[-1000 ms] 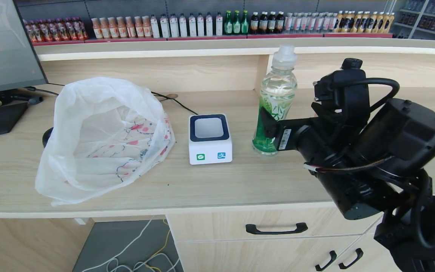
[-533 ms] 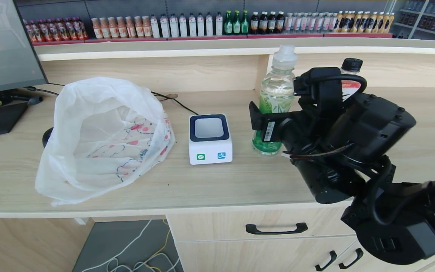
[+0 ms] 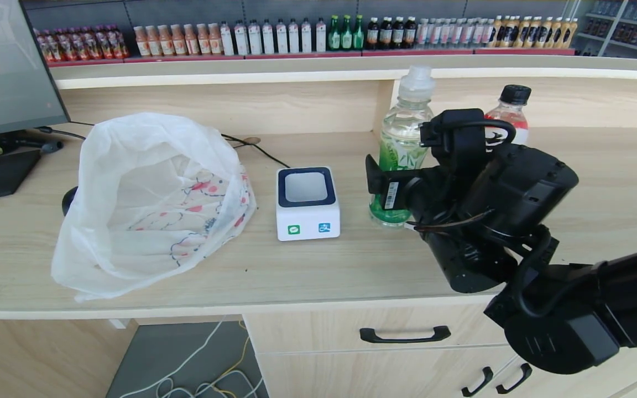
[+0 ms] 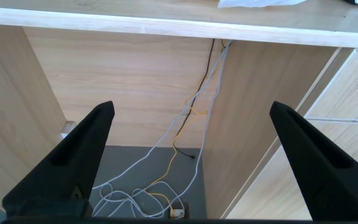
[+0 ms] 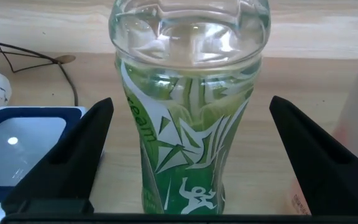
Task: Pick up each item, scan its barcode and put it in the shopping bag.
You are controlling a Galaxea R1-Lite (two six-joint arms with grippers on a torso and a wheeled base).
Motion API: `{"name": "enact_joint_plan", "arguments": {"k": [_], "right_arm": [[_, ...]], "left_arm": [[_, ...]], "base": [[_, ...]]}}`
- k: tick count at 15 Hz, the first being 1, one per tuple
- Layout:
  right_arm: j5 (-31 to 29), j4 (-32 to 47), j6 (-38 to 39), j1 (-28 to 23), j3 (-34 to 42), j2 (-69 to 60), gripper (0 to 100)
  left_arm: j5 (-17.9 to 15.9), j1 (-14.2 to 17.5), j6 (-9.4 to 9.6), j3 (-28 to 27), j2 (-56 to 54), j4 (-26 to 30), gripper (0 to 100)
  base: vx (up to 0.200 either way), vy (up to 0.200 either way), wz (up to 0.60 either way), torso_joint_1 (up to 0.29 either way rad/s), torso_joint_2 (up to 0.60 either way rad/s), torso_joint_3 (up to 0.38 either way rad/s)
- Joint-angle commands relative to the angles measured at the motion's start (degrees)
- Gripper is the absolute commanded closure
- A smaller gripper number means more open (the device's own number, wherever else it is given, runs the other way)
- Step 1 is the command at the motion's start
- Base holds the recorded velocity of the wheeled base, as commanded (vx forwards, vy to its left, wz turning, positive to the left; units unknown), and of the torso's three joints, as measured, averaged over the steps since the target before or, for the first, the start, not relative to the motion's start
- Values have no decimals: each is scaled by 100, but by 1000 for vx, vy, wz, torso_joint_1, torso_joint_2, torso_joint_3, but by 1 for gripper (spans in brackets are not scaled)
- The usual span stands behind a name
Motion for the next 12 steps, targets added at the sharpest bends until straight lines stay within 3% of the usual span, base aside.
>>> {"name": "enact_joint_plan", "arguments": {"k": [1, 12], "right_arm": [[36, -2, -11, -55, -15, 54, 0], [186, -2, -81, -284, -349, 318, 0]], "left_arm": [[1, -1, -1, 0, -2, -2, 0], [1, -1, -1, 0, -2, -2, 0]], "base": [[0, 0, 0, 0, 0, 0], [0, 0, 0, 0, 0, 0]]}}
